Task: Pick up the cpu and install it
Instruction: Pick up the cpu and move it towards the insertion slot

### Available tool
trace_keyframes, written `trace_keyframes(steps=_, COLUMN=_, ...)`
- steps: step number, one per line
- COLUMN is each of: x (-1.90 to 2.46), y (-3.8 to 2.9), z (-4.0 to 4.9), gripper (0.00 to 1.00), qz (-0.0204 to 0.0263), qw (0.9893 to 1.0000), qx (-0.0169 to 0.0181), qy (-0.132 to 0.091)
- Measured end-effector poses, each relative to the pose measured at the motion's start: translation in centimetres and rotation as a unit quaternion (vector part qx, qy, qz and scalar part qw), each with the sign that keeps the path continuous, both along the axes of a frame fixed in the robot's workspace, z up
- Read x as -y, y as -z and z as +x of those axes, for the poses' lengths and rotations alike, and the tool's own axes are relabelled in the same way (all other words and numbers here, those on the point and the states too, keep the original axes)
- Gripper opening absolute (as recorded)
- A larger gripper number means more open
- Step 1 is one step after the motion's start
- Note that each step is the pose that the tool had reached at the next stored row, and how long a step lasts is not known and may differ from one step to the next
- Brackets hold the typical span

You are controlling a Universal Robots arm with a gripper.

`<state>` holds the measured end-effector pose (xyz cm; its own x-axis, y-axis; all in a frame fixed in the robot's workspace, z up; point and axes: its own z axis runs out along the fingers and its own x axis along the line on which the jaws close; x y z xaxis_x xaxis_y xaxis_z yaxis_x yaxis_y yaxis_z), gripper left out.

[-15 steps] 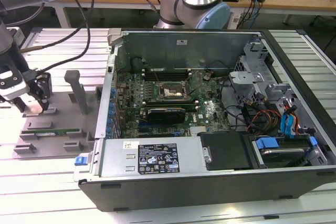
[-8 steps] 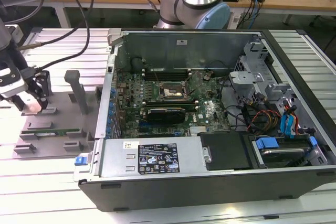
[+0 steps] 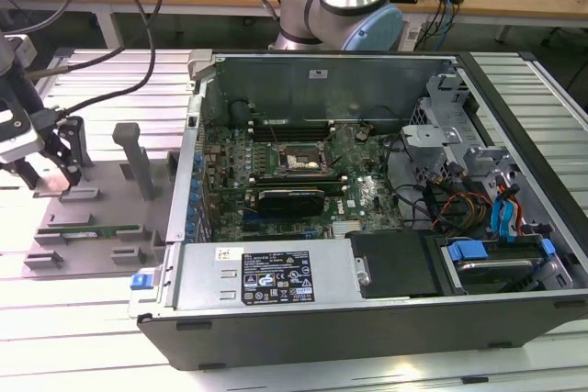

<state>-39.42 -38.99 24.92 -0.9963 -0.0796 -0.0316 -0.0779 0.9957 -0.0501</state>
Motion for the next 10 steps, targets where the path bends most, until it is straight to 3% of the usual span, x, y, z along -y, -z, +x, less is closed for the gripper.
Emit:
trace_keyframes(steps=6, x=-0.07, y=-1.04, z=0.0, gripper=0.55, qz=-0.0042, qw=1.0, qx=0.0, qy=0.0)
trace_keyframes(steps=10, x=-0.11, y=-1.38, z=0.0, gripper=0.55, qz=-0.0067, qw=1.0, qx=0.0, qy=0.0)
